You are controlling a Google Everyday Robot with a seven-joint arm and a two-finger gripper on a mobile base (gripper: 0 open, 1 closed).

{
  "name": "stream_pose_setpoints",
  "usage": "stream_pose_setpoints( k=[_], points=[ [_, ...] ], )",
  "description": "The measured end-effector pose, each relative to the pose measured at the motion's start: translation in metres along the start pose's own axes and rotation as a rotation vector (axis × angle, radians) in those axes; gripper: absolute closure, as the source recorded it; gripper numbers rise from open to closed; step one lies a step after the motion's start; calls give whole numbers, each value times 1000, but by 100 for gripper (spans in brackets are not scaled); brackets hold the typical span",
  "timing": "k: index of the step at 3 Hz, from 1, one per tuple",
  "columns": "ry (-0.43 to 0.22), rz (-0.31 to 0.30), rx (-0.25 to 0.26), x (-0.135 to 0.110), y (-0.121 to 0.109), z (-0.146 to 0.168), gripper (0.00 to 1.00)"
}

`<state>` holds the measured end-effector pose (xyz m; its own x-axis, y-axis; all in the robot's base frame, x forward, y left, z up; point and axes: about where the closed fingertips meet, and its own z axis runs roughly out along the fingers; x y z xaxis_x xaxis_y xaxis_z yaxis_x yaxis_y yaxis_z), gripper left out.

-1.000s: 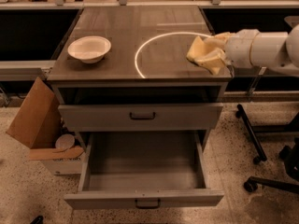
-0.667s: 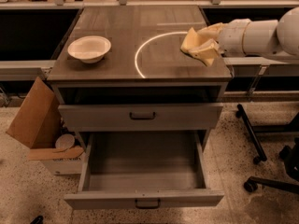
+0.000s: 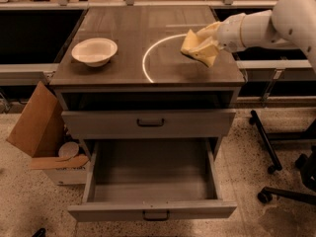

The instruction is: Pick sponge from middle drawer and place on counter

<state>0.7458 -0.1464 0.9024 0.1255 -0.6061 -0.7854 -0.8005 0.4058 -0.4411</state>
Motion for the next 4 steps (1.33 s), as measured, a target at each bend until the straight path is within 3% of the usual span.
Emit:
stream_pose_setpoints(
  k=[1, 3, 4],
  points=[
    [27, 22, -80, 7, 3, 27, 50],
    [42, 54, -140, 19, 11, 43, 4],
    [46, 67, -126, 27, 9, 32, 0]
  ],
)
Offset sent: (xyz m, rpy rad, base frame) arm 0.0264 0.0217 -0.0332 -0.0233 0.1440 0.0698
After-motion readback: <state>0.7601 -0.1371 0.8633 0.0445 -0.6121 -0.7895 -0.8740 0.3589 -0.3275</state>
